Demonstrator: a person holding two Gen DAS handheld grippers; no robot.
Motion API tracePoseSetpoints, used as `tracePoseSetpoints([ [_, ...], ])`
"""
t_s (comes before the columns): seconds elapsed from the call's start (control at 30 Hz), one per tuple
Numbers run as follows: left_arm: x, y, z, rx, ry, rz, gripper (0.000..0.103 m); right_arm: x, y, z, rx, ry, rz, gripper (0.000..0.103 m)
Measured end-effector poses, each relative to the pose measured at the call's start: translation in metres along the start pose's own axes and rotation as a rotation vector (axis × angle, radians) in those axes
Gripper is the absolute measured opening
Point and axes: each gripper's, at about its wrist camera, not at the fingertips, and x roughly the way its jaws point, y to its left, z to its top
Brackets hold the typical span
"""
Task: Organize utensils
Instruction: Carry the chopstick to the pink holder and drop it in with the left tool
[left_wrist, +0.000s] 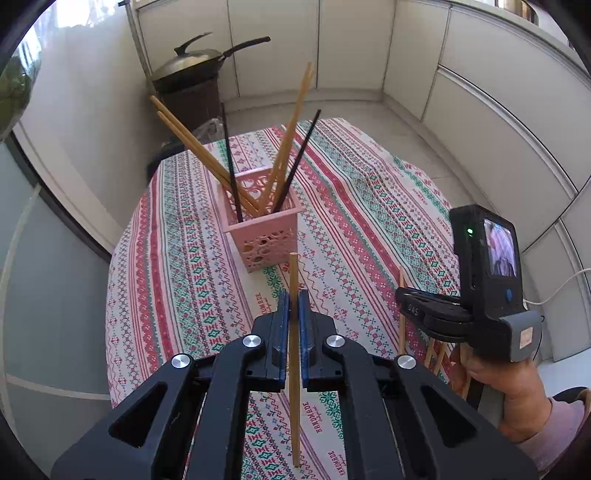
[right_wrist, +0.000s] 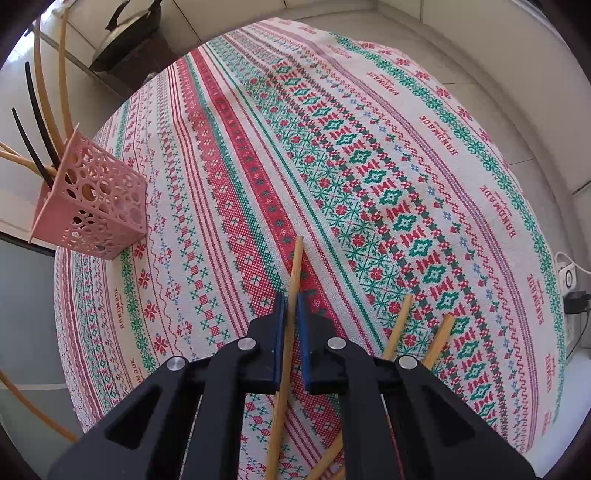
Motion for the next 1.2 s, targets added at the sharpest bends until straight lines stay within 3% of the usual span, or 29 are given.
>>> tracePoseSetpoints([
  [0.2, -0.018, 0.010, -0.003, -0.041, -0.055, 0.003, 0.004, -0.044, -0.002, -0.010, -0.007, -0.106, 0.077, 0.006],
  [0.4, -0.044, 0.018, -0.004, -0.081, -0.116, -0.018, 0.004, -0.117, 0.008, -0.024, -0.071, -0.261, 0.172, 0.006],
  [0.67, -0.075, 0.031, 0.007, -0.144, -0.196, -0.068, 0.004, -0.183, 0.009, -0.031, -0.079, -0.355, 0.264, 0.006],
  [1.0, -0.112, 0.059, 0.059, -0.272, -0.340, -0.077, 0.004, -0.246, 0.010, 0.001, -0.044, -0.442, 0.340, 0.006],
  [1.2, -0.135, 0.075, 0.098, -0.348, -0.432, -0.062, 0.004, -0.264, 0.011, 0.019, -0.044, -0.467, 0.370, 0.006],
])
